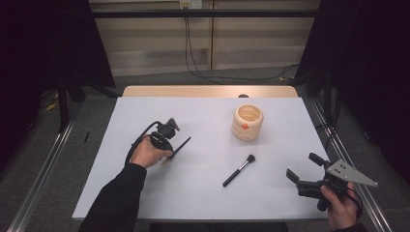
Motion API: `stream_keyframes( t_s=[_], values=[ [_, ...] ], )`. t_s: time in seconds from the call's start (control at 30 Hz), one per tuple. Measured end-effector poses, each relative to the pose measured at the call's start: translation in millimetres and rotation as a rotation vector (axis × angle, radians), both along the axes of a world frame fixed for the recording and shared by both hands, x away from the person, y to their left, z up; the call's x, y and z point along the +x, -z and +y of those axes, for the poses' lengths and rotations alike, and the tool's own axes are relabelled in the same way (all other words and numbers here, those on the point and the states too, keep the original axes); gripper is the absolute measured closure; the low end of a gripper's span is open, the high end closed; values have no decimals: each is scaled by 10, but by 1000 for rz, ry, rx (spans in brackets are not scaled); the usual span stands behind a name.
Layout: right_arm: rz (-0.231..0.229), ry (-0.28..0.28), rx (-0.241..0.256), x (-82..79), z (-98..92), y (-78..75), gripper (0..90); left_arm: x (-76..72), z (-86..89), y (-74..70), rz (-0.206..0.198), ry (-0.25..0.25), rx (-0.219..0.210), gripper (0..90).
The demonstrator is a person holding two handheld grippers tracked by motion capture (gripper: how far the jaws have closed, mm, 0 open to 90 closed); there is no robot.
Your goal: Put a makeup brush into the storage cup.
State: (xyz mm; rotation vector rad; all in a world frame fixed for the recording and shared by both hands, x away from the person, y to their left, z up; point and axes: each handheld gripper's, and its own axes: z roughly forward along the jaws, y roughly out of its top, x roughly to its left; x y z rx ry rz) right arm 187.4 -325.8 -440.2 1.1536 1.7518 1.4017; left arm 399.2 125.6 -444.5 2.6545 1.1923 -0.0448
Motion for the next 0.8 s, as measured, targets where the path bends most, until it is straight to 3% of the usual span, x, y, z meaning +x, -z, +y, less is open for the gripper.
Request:
stream_keyframes(
  t_s=[0.17,0.33,0.8],
  values=[
    [-1,2,0,0,-1,-1,0,-6,38,-12,-3,-4,-4,836],
    [-1,0,0,0,0,0,0,-10,97,-63,-17,-16,-54,836],
    [-2,5,0,-1,-3,-1,0,-31,146,-121,-23,-9,-83,836]
  ],
)
